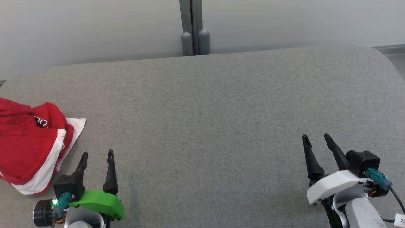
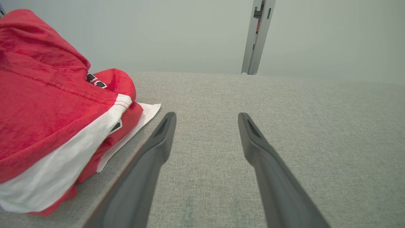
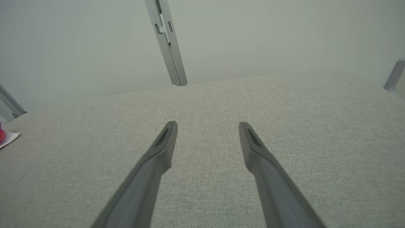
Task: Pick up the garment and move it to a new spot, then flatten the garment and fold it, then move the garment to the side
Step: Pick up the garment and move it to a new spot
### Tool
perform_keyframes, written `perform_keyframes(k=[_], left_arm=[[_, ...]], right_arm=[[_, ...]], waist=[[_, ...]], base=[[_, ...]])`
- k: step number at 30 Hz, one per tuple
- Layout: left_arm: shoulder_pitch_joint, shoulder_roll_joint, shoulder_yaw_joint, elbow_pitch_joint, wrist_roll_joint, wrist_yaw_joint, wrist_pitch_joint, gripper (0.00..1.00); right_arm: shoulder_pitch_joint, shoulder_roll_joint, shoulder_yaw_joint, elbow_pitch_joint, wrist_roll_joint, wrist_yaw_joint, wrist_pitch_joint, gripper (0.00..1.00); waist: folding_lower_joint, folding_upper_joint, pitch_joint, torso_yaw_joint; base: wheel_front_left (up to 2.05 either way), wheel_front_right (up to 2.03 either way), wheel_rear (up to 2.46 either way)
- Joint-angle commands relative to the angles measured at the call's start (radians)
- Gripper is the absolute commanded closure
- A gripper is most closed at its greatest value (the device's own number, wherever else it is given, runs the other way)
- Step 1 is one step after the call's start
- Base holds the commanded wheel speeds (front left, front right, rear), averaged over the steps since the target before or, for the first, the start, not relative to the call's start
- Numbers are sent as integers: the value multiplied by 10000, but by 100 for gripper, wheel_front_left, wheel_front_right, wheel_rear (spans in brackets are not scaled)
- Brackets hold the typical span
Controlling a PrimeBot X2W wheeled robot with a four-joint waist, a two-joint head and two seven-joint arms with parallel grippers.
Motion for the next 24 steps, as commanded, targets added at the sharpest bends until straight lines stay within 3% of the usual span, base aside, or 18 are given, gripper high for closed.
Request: perform_keyframes(k=[1,12,17,24], left_arm=[[95,-3,49,-111,263,-22,-97,0],[339,-305,388,10,876,-47,-291,0],[193,-434,569,221,1125,-69,-382,0],[280,-487,926,582,1609,-99,-516,0]], right_arm=[[37,-58,-30,-12,-247,3,-120,0],[351,-62,-102,119,-904,3,-322,0],[359,-64,85,131,-1176,2,-405,0],[168,-73,614,285,-1512,1,-538,0]], waist=[[0,0,-12,-6],[0,0,98,303],[0,0,194,1139],[0,0,315,2818]], base=[[0,0,0],[0,0,0],[0,0,0],[0,0,0]])
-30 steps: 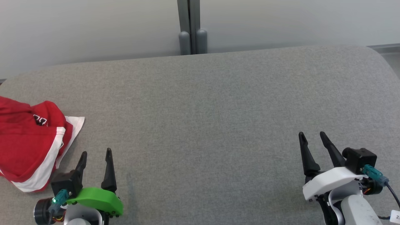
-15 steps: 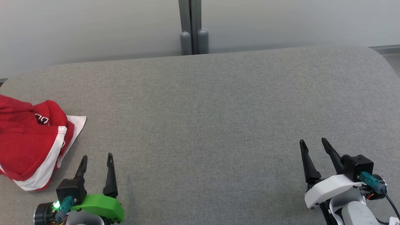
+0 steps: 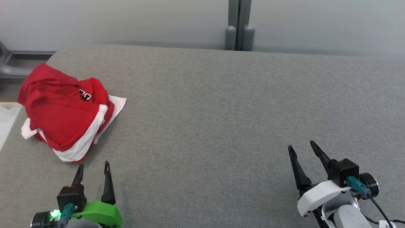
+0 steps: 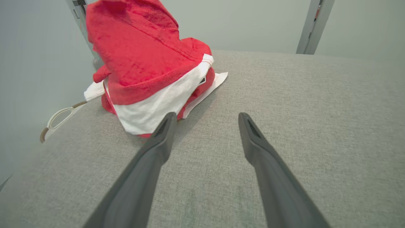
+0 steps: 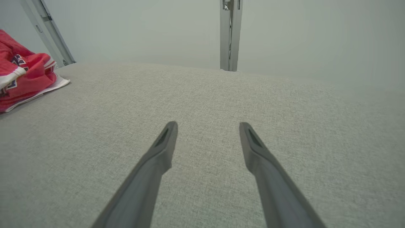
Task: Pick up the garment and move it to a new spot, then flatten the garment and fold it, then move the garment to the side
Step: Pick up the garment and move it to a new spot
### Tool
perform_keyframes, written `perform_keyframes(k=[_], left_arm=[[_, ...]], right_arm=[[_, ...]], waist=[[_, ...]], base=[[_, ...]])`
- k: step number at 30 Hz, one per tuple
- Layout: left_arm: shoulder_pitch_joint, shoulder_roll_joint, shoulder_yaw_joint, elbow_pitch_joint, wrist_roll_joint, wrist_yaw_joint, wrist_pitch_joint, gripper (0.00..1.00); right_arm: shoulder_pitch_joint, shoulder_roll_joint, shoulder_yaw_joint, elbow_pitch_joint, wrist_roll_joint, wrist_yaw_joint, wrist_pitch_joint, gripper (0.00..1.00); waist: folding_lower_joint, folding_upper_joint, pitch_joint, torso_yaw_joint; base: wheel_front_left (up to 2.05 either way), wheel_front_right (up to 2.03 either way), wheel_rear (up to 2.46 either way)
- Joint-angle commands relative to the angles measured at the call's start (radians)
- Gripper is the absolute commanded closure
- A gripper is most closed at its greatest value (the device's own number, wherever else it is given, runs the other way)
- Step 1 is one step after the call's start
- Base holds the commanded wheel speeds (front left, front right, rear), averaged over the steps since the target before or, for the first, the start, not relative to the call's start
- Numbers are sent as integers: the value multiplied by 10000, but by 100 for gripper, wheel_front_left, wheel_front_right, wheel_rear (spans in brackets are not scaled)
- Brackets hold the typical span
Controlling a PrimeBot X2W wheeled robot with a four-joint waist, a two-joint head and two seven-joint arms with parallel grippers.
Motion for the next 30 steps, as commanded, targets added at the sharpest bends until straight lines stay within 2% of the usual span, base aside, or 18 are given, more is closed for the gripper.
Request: perform_keyframes(k=[1,7,14,19,26,30], left_arm=[[32,11,89,86,286,-24,-92,0],[245,-32,570,340,29,-6,-82,0],[379,-60,1125,568,-213,-16,-82,0],[129,-67,1227,845,-797,-300,-82,0],[-935,-43,1318,1219,-1142,-541,-80,0],[-2020,326,1088,1409,-1528,-569,-82,0]], right_arm=[[-77,-55,79,61,-175,-3,-97,0],[-288,-56,428,225,-107,-3,-93,0],[-512,-60,818,401,-107,-4,-92,0],[-583,-62,883,393,-202,-4,-82,0],[-908,-60,989,354,-583,-5,-84,0],[-1139,-63,1008,258,-877,-5,-82,0]], waist=[[0,0,156,1334],[0,0,264,2519],[0,0,364,3195],[0,0,516,3197],[0,0,1176,2652],[0,0,1773,2310]], base=[[0,0,0],[0,0,0],[0,0,0],[0,0,0],[0,0,0],[0,0,0]])
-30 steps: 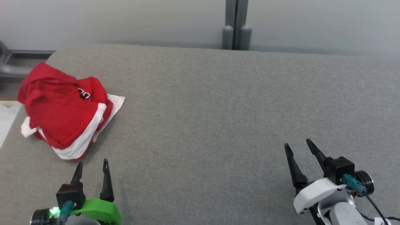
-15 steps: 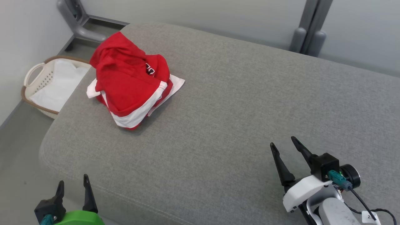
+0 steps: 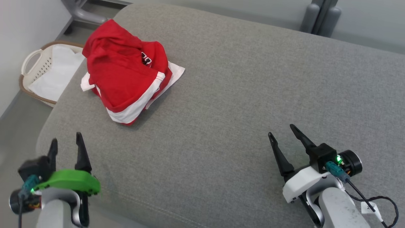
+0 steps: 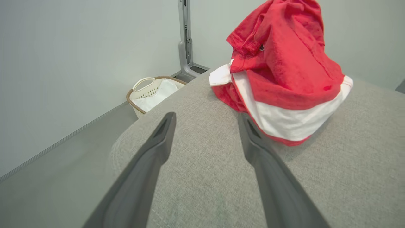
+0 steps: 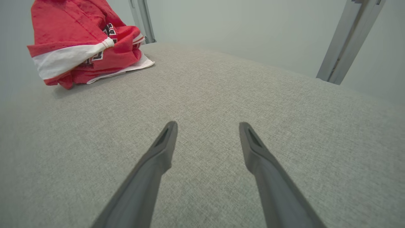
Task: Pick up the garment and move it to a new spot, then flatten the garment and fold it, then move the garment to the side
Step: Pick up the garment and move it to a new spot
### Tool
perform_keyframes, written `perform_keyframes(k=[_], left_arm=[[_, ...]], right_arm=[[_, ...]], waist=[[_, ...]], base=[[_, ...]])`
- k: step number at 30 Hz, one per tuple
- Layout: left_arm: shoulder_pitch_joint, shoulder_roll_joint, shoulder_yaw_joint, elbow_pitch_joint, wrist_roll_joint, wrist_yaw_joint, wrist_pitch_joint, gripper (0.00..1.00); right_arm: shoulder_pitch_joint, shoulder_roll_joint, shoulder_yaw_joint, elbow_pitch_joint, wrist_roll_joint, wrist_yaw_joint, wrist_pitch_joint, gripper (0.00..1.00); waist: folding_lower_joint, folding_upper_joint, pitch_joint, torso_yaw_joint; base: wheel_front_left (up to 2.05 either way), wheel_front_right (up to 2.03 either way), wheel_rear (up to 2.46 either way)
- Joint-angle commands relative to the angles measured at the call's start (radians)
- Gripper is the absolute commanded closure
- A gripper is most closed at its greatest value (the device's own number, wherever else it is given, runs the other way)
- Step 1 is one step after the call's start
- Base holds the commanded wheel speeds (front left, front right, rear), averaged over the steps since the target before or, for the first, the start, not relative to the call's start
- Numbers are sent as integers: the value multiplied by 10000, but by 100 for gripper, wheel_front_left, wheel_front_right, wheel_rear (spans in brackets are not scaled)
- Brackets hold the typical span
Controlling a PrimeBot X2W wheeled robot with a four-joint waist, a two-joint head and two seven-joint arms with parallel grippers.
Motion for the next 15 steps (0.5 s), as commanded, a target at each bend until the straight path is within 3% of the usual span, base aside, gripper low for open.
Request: perform_keyframes(k=[1,15], left_arm=[[-522,219,-191,30,-196,-43,-38,0],[-3588,2713,-2743,998,-2698,-38,-24,0]], right_arm=[[-155,-72,-31,-64,-128,-6,-21,0],[-1031,-66,-97,-386,-609,-6,-21,0]], waist=[[0,0,711,-526],[0,0,2398,-1475]], base=[[0,0,0],[0,0,0]])
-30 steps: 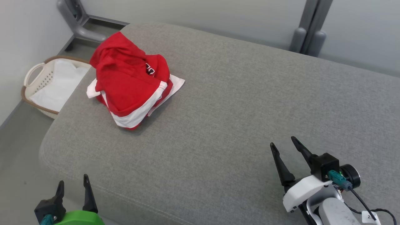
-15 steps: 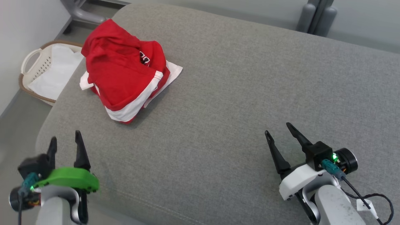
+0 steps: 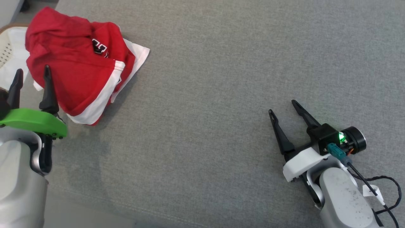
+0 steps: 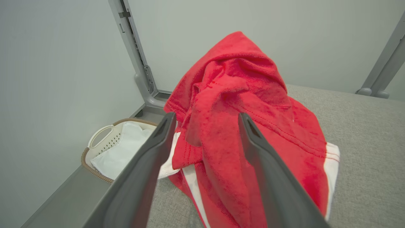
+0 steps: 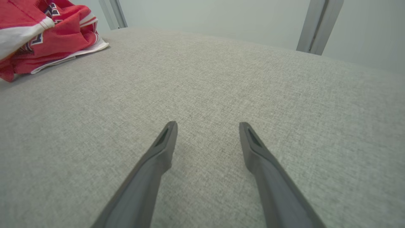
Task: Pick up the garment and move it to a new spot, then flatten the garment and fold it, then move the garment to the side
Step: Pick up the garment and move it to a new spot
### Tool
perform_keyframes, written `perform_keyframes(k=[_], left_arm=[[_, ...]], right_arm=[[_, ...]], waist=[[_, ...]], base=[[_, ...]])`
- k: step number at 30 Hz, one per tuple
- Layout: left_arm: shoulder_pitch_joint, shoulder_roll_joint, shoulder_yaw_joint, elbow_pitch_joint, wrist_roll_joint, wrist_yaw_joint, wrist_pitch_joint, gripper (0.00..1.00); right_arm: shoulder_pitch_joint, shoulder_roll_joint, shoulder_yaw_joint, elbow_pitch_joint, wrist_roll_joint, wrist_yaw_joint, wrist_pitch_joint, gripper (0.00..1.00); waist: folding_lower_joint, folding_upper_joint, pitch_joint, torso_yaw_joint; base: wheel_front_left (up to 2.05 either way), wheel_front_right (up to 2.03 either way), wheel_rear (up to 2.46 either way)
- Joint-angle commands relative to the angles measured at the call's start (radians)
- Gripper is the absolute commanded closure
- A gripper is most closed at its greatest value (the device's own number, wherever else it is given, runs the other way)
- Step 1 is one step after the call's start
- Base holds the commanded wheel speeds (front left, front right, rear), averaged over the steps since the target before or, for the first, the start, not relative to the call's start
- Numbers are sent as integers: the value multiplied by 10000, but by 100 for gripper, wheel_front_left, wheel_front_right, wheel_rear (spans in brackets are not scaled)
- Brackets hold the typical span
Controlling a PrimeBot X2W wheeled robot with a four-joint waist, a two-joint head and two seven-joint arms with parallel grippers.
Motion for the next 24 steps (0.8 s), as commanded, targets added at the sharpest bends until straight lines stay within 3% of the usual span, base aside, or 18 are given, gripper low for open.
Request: perform_keyframes(k=[1,10,12,17,24], left_arm=[[-290,201,-250,145,-186,-21,-9,0],[-1523,933,-1636,2031,-1180,-22,-10,0],[-1686,995,-1870,2260,-1409,-22,-10,100],[-1920,1304,-1577,2013,-1088,-23,-10,100],[-1415,1106,-42,-354,980,111,-10,100]], right_arm=[[-169,-56,-19,-23,-84,-6,-21,0],[-354,-116,92,109,-25,-13,-4,0],[-381,-122,119,140,47,-13,-1,0],[-254,-102,139,47,214,-13,-1,0],[36,-59,52,-64,585,-11,-12,0]], waist=[[0,0,603,-496],[0,0,952,-942],[0,0,921,-1051],[0,0,647,-1238],[0,0,-118,-1511]], base=[[0,0,0],[0,0,0],[0,0,0],[0,0,0],[0,0,0]])
